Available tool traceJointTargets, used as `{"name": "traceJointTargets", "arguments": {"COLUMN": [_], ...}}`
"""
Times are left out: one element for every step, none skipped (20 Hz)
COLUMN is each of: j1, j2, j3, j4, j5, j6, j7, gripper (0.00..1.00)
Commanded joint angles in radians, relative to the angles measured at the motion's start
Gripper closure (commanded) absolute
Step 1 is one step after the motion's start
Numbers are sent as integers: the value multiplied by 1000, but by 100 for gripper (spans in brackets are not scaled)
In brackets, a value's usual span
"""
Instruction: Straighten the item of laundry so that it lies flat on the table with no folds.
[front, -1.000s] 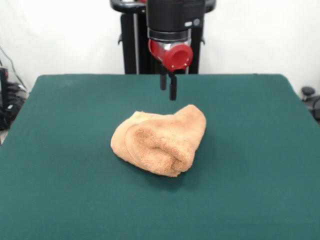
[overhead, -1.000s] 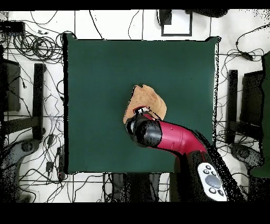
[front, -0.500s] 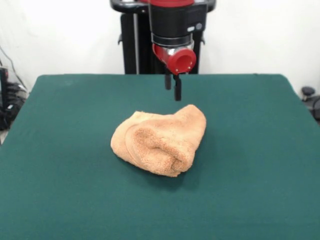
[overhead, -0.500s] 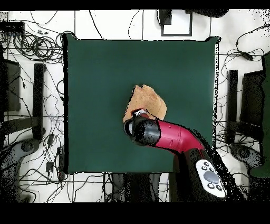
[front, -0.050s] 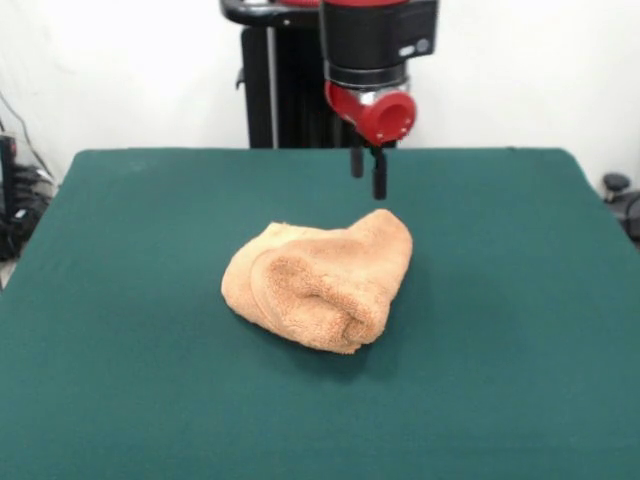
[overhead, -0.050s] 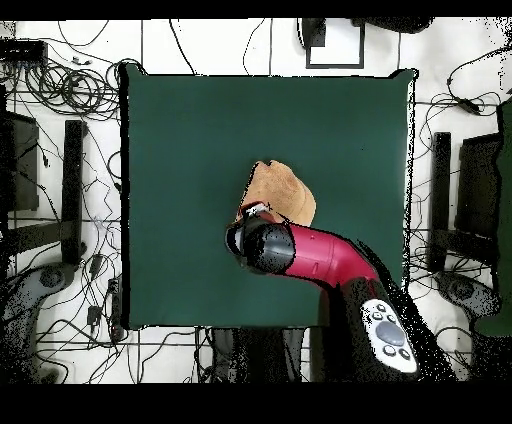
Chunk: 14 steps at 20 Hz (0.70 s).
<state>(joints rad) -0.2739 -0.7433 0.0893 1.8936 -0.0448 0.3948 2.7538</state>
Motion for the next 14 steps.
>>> {"name": "traceJointTargets", "arguments": {"j1": [78, 78, 77, 75, 71, 67, 60, 56, 57, 55, 55, 53, 49, 45], "j2": [15, 20, 28, 33, 45, 53, 68, 76, 92, 99, 107, 110, 111, 112], "j3": [43, 44, 48, 50, 55, 59, 66, 71, 69, 69, 68, 68, 69, 71], "j4": [-110, -120, -135, -142, -151, -154, -157, -159, -169, -175, -185, -188, -191, -193], "j5": [37, 37, 36, 36, 36, 35, 34, 33, 24, 21, 17, 15, 13, 11], "j6": [195, 196, 191, 190, 179, 171, 152, 137, 111, 109, 113, 112, 115, 119], "j7": [36, 32, 27, 24, 18, 14, 7, 4, 2, -1, -4, -6, -11, -16], "gripper": [0, 0, 0, 0, 0, 0, 0, 0, 0, 0, 0, 0, 0, 0]}}
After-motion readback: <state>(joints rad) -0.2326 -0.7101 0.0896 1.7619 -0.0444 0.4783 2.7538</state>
